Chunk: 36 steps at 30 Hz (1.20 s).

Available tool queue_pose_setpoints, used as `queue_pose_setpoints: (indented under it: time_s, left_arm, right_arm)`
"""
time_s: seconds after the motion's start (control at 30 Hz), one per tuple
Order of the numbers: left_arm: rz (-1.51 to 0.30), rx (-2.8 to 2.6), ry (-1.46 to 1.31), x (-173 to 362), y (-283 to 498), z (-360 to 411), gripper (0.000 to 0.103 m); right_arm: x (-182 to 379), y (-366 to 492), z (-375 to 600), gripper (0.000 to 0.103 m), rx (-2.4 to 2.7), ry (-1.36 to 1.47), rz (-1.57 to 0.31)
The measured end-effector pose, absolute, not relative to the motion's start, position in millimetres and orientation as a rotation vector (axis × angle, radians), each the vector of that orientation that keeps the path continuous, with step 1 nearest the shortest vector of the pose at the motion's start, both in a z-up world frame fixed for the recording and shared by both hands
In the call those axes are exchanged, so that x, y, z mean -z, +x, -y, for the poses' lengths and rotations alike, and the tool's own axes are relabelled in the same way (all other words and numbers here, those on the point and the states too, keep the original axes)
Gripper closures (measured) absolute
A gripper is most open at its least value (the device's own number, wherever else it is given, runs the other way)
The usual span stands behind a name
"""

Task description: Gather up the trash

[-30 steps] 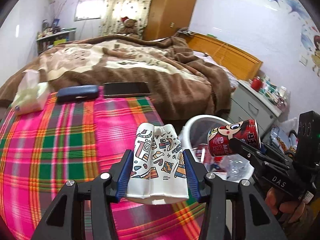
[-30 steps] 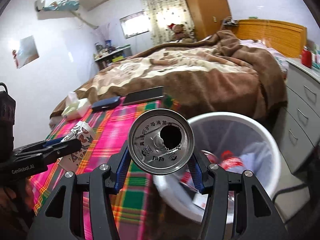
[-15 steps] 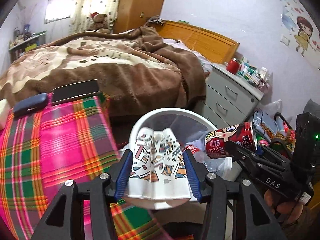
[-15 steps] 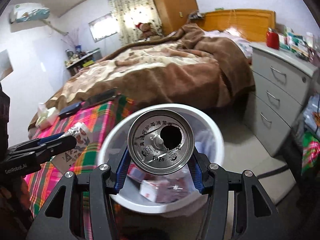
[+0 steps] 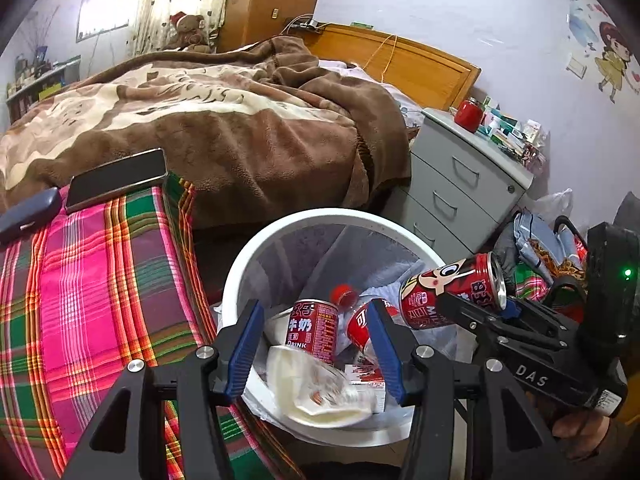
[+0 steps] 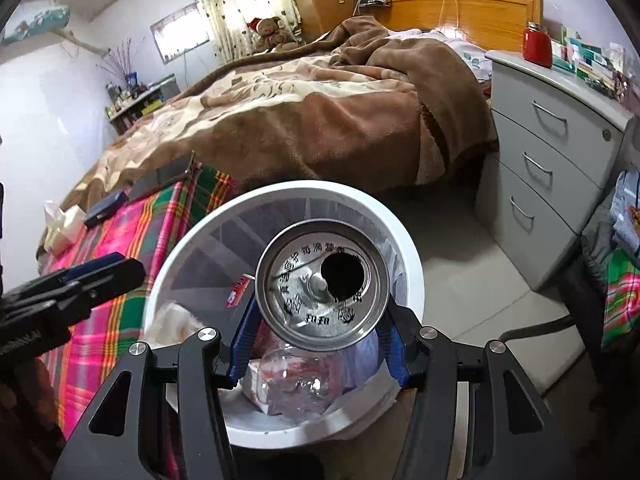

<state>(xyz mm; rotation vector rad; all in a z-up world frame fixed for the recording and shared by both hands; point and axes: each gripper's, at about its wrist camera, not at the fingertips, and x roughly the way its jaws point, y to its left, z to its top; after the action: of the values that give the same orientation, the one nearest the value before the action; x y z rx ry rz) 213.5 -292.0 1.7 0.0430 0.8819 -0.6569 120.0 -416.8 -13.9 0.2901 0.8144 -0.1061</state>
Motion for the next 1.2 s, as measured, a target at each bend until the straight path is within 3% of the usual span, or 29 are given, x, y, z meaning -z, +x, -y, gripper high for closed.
queue_pose_setpoints:
  time_s: [0.07,0.13,1.2]
  left_arm:
    - [-0.885,0.644,0.043,-1.2,213.4,289.5,0.041]
    - [-0.880,0.644,0.037,-2.5,211.1,285.5,0.041]
    - [-0.710,0.447,0.078,-21.3,100.5,184.2,0.040]
  right_arm:
    - [12.2,118.9,418.9,0.041,0.103,0.291,-0.798]
    - [7.1,117.2,418.0,0.036,0.097,0.290,-0.770]
    - [-18.3,46.7,341.3,0.036,0.114,0.213,-0.610]
